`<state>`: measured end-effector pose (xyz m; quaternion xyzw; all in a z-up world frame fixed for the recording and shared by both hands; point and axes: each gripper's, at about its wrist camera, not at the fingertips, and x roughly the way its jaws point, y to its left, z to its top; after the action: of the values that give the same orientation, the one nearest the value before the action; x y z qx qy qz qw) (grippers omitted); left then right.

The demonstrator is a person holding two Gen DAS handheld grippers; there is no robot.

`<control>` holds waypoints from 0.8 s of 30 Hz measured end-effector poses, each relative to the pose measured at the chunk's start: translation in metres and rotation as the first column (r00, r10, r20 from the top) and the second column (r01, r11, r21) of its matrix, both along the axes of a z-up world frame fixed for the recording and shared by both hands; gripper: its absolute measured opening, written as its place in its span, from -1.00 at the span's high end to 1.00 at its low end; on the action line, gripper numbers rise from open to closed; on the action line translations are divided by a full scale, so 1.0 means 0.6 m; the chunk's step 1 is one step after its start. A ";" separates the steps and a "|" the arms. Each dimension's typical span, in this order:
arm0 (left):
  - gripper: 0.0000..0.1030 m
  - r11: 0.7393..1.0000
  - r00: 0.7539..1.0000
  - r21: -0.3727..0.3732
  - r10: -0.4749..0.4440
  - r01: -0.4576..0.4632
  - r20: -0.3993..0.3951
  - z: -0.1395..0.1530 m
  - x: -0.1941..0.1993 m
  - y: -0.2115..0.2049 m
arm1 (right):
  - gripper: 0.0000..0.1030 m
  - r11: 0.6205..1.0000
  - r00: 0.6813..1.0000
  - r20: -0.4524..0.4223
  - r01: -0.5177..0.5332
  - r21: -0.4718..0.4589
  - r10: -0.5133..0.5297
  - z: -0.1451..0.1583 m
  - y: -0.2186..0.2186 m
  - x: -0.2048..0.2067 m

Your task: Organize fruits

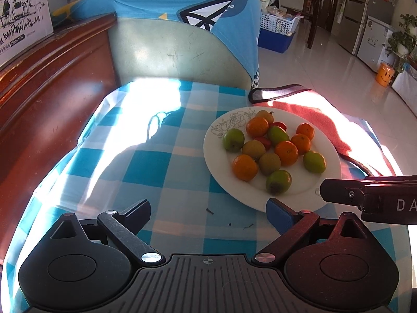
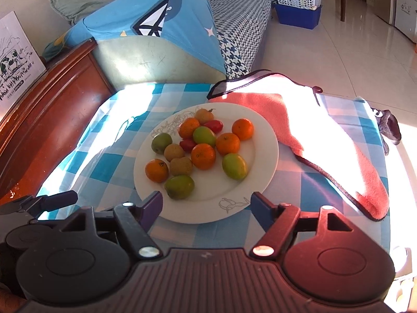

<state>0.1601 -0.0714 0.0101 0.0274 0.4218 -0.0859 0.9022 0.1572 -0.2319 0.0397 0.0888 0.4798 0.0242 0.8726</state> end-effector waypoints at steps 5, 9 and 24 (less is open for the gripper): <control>-0.87 1.000 1.000 0.004 0.014 -0.014 0.002 0.001 -0.026 0.011 | -0.67 0.999 0.999 -0.011 0.038 -0.038 -0.038 0.010 -0.002 -0.038; -0.87 1.000 0.999 0.007 0.029 -0.029 -0.026 -0.011 -0.055 0.025 | -0.71 0.996 0.998 -0.046 0.043 -0.078 -0.046 0.003 0.002 -0.066; -0.88 0.987 0.998 0.145 0.066 -0.063 -0.015 0.040 -0.090 0.052 | -0.83 0.984 0.997 -0.081 0.001 -0.178 -0.015 0.000 0.034 -0.118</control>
<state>0.1061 -0.0400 0.0342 0.0781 0.4364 -0.0260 0.8960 0.0865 -0.2114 0.0398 0.0134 0.5151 -0.0259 0.8566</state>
